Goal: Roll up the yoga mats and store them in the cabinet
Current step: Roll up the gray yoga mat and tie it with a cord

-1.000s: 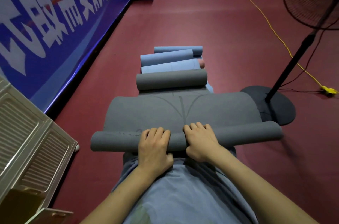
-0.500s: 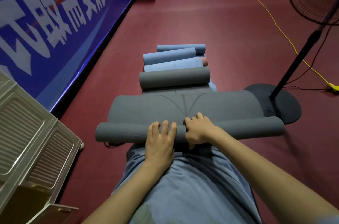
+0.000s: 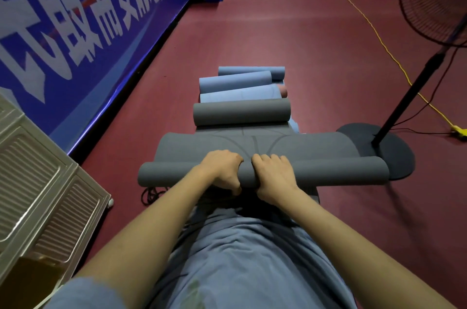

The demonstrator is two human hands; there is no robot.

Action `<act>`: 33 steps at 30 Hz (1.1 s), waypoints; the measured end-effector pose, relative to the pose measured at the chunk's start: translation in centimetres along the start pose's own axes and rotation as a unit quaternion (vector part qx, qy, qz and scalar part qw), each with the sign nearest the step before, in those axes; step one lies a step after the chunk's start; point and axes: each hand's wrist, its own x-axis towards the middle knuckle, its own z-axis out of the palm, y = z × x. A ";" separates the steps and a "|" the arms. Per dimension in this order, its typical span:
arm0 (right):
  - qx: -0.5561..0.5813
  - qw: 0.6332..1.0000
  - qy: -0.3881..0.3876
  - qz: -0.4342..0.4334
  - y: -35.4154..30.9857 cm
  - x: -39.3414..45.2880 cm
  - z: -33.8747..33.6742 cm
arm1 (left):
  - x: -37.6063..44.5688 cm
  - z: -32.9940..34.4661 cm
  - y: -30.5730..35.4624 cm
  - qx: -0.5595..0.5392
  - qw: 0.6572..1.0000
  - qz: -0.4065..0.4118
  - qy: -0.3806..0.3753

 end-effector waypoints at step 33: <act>0.011 0.997 -0.069 -0.023 -3.5 -6.5 0.0 | -10.1 6.6 3.5 -0.024 0.983 -0.030 0.182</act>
